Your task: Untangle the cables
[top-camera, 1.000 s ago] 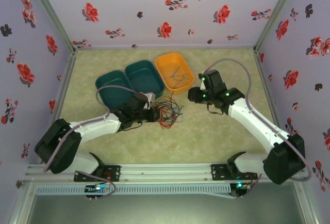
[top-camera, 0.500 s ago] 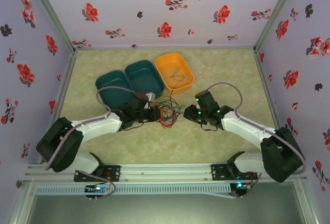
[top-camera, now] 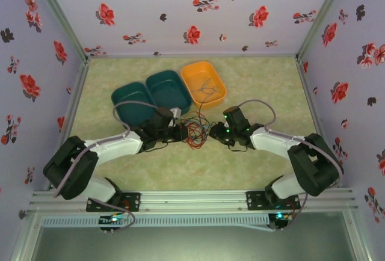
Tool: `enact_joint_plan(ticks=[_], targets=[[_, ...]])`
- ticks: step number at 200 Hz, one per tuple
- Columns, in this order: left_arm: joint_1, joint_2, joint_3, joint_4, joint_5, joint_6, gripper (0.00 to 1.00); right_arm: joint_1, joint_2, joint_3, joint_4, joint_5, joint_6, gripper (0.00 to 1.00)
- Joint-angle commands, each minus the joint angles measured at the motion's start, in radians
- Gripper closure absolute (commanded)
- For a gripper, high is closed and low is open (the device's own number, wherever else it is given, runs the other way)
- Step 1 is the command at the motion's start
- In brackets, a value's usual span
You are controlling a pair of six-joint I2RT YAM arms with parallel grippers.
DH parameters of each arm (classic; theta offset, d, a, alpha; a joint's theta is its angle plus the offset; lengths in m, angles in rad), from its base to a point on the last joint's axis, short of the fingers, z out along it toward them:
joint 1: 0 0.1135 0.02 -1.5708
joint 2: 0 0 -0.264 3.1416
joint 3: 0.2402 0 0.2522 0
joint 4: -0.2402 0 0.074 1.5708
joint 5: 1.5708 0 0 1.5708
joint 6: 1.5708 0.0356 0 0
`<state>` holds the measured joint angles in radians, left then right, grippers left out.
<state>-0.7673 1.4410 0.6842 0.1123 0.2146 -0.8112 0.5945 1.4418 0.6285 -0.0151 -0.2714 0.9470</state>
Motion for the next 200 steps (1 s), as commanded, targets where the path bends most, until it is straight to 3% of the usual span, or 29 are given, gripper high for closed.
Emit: enact_joint_plan(ticks=[1, 29, 60, 122, 200], targets=[[0.009, 0.01, -0.015, 0.03, 0.015, -0.015, 1.0, 0.001, 0.012, -0.015, 0.036, -0.011, 0.027, 0.75], [0.008, 0.007, -0.024, 0.036, 0.016, -0.013, 1.0, -0.004, 0.004, -0.011, 0.007, 0.021, 0.026, 0.9], [0.008, 0.001, -0.033, 0.027, 0.01, -0.003, 1.0, -0.023, -0.057, 0.026, -0.15, 0.096, -0.009, 1.0], [0.008, 0.001, -0.041, -0.08, -0.069, 0.016, 1.0, -0.067, -0.299, 0.12, -0.567, 0.383, -0.1, 1.0], [0.008, 0.001, -0.081, -0.115, -0.113, 0.012, 1.0, -0.107, -0.446, 0.365, -0.844, 0.553, -0.26, 1.0]])
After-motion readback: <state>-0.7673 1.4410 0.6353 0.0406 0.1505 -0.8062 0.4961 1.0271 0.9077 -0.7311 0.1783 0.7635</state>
